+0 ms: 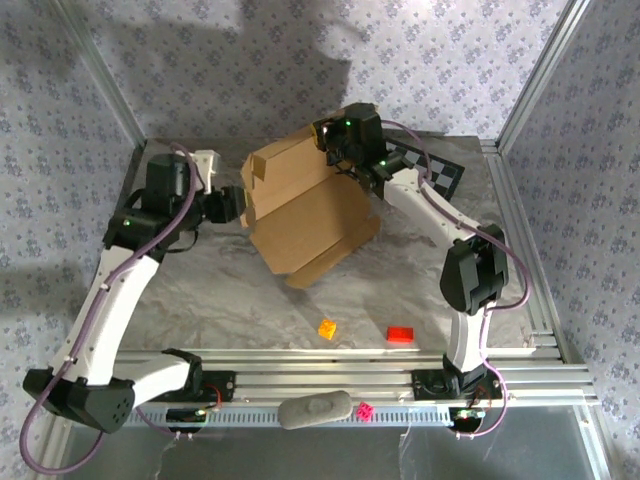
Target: Fold the paper box
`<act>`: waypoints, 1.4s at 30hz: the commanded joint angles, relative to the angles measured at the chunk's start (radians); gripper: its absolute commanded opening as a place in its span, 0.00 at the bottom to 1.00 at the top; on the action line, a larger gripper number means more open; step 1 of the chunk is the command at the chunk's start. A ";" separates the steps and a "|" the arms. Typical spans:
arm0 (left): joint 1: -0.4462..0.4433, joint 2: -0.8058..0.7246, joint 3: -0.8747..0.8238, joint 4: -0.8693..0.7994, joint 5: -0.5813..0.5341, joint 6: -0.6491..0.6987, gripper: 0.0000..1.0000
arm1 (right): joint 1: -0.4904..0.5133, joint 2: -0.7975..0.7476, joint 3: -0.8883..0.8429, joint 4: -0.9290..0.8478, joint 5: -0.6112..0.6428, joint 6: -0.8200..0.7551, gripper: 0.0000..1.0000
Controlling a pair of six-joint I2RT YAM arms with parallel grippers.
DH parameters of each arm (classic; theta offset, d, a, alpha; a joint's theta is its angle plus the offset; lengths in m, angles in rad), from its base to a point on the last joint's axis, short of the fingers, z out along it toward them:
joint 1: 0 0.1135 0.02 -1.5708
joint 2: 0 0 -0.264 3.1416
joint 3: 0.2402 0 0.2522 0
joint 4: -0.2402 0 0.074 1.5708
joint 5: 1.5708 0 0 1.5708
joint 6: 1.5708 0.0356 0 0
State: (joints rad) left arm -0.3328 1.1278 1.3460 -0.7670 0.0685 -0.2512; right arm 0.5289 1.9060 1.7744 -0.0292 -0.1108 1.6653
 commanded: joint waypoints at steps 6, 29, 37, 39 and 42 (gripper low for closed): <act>-0.024 -0.082 -0.073 0.079 -0.081 0.103 0.64 | -0.013 0.044 0.064 -0.053 -0.033 -0.025 0.00; -0.072 0.070 -0.038 0.068 -0.342 0.052 0.23 | 0.000 0.050 0.067 -0.072 -0.036 0.014 0.00; -0.076 0.183 0.025 0.026 -0.588 -0.124 0.00 | 0.081 -0.024 -0.116 0.052 0.035 0.147 0.00; -0.076 0.202 0.038 0.021 -0.612 -0.151 0.00 | 0.109 -0.052 -0.169 0.079 0.088 0.185 0.00; -0.076 0.226 0.050 0.021 -0.641 -0.175 0.00 | 0.130 -0.069 -0.213 0.101 0.108 0.237 0.00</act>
State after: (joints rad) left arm -0.4061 1.3506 1.3441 -0.7639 -0.4881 -0.3534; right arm 0.6357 1.8988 1.5883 0.0235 -0.0547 1.8286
